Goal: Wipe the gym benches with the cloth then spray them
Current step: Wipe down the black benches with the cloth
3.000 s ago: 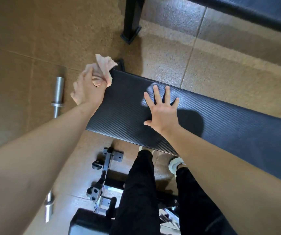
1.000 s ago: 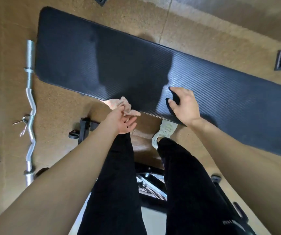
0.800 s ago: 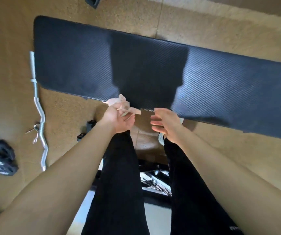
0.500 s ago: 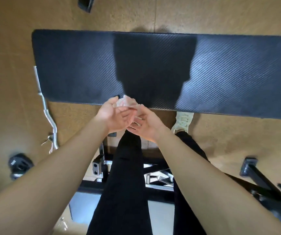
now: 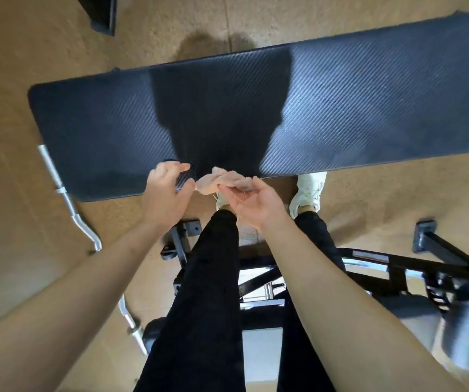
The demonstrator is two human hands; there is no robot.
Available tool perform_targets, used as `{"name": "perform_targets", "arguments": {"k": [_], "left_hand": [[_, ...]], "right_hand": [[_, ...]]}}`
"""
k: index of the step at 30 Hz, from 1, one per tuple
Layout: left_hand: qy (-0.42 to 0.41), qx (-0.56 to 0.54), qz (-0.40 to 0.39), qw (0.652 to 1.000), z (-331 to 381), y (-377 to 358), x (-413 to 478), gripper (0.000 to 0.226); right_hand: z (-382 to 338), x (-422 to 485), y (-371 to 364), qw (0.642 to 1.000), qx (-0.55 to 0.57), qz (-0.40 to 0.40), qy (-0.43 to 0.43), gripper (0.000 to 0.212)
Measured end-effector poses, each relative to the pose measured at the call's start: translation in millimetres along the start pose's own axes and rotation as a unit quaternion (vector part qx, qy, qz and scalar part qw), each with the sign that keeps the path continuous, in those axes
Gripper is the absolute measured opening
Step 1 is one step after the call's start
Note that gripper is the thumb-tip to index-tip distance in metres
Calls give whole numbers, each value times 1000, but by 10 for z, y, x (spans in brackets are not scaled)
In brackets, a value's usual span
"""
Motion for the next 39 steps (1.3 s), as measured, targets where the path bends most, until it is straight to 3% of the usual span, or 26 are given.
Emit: {"name": "perform_targets", "arguments": {"k": [3, 6, 10, 12, 14, 19, 23, 29, 34, 39], "left_hand": [[-26, 59, -60, 996, 81, -103, 4, 55], [9, 115, -86, 990, 195, -220, -37, 65], [18, 213, -107, 971, 308, -353, -90, 80], [29, 254, -122, 959, 369, -400, -86, 89], [52, 273, -134, 951, 460, -428, -75, 95], [88, 320, -173, 927, 631, -421, -59, 100], [105, 357, -148, 916, 837, -386, -43, 87], [30, 358, -106, 927, 1589, -648, -60, 62], [-66, 350, -114, 927, 2260, -1152, -43, 71], [-90, 378, -178, 904, 2774, -1579, 27, 88]], "right_hand": [[-163, -90, 59, 998, 60, -10, 4, 35], [-301, -159, 102, 996, 82, -30, 19, 59], [-401, -256, 202, 996, 6, -56, 72, 57], [-468, -303, 274, 995, -7, -63, 79, 80], [-563, -384, 284, 994, 10, -57, 89, 60], [-891, -484, 483, 989, 80, -86, 86, 33], [-1197, -518, 607, 989, 105, -83, 68, 45], [-1703, -711, 771, 989, 106, -74, 66, 63], [-2182, -864, 966, 987, 132, -58, 77, 65], [-2725, -998, 1207, 979, 160, -64, 105, 58]]}}
Point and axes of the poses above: each hand's wrist, its own x-axis towards the middle knuckle, its own y-axis out of the back of the hand, z = x × y, the point moved 2 cm from there along x, towards the middle knuckle, and after that the axes turned 3 degrees about -z, right-handed, at the moved point
